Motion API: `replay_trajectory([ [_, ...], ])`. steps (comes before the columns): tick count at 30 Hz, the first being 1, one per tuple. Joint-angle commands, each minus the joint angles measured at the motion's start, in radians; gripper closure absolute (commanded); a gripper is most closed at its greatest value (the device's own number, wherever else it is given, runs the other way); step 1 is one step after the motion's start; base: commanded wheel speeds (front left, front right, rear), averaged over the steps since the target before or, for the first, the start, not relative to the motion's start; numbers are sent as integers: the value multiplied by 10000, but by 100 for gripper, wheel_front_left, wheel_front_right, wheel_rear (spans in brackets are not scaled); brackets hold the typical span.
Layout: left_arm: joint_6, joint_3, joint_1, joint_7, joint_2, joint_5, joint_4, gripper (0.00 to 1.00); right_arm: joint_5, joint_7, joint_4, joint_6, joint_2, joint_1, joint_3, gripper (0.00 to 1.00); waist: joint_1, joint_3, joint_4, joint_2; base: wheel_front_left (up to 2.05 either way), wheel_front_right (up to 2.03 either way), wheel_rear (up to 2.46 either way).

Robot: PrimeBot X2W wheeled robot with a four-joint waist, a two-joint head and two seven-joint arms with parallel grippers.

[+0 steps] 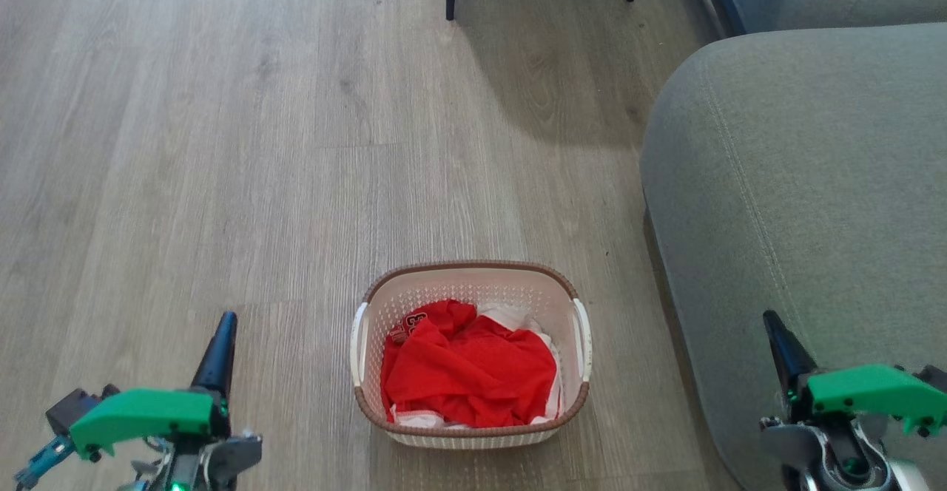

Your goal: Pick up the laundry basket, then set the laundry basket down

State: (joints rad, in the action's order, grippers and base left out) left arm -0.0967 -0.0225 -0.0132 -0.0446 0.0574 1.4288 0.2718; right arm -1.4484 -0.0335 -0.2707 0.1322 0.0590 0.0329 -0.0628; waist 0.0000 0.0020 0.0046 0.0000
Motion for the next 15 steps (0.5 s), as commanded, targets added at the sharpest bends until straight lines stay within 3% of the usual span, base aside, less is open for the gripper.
replay_trajectory([
  [1, -117, -425, -643, -90, 87, 300, -306, 100, -304, -90, 315, -13, 158, 543, 98, 100, 0, 1, -3, 0, 0, 0, 0],
  [15, -316, -687, -901, -484, 72, 1784, -276, 100, -1715, -482, 283, -15, 155, 701, -146, 100, 0, 10, -42, 0, 0, 0, 0],
])
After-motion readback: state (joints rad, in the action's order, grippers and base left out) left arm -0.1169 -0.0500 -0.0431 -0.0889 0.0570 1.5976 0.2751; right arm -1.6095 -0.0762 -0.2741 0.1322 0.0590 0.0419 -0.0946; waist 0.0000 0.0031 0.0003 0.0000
